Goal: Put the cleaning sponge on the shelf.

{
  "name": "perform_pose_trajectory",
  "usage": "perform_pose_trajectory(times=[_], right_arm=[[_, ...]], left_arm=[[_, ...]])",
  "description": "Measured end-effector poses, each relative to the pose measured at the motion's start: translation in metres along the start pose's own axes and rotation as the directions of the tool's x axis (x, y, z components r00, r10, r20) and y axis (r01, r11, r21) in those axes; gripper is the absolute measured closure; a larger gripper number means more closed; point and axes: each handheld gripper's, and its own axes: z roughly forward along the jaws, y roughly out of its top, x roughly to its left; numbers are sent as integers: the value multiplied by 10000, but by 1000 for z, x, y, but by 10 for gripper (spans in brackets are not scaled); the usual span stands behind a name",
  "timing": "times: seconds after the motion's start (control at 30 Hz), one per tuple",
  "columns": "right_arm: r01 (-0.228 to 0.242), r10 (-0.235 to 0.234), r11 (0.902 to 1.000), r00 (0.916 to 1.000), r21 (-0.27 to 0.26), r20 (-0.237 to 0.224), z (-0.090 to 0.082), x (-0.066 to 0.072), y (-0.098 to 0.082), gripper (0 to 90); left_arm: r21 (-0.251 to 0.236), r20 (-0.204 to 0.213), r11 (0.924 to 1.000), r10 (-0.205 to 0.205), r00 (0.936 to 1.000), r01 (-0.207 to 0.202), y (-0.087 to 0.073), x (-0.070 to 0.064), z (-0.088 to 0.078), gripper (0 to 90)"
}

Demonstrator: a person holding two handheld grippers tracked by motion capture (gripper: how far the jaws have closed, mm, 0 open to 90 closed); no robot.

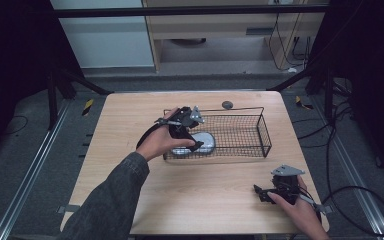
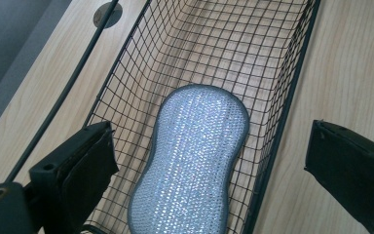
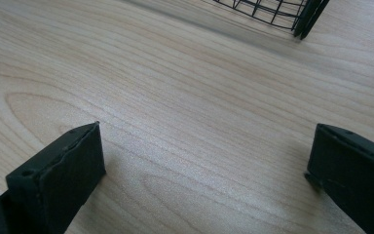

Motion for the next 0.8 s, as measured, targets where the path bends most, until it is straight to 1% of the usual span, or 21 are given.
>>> perform_pose_trajectory(times=[0.07,0.17,0.23,0.37,0.43,0.53,0.57,0.6,0.63,0.7,0.77,0.8], right_arm=[[-2,2,10000,10000,-1,-1,0,0,0,3],[-26,26,10000,10000,-1,-4,0,0,0,3],[-49,49,10000,10000,0,-7,0,0,0,3],[-89,89,10000,10000,-2,-16,0,1,0,3],[-71,71,10000,10000,-9,-14,0,1,0,3],[-83,83,10000,10000,0,-12,0,1,0,3],[-72,72,10000,10000,-8,-10,0,1,0,3],[-76,76,10000,10000,-7,-10,0,1,0,3],[-74,74,10000,10000,-7,-11,0,1,0,3],[-78,78,10000,10000,-8,-10,0,1,0,3],[-85,85,10000,10000,-5,-2,0,1,0,3],[-87,87,10000,10000,-1,-2,0,1,0,3]], left_arm=[[-70,-43,10000,-17,10000,17,0,-3,-2,36],[-331,8,9994,-74,10000,75,0,-9,-6,36],[-502,-31,9987,-67,10000,65,0,-14,-9,36],[-753,-107,9970,-178,9998,169,-2,-23,-13,34],[-821,-83,9966,-116,9999,109,-2,-28,-16,33],[-999,137,9950,-67,9999,80,-3,-34,-20,32],[-1060,76,9944,-42,10000,49,-4,-36,-22,33],[-1142,109,9934,-109,9999,121,-4,-39,-23,33],[-1126,136,9936,-93,9999,108,-5,-40,-24,33],[-1194,90,9927,-160,9998,170,-7,-43,-24,33],[-1256,-50,9919,-215,9998,207,-9,-46,-25,32],[-1293,-143,9911,-347,9993,326,-11,-48,-25,32]])
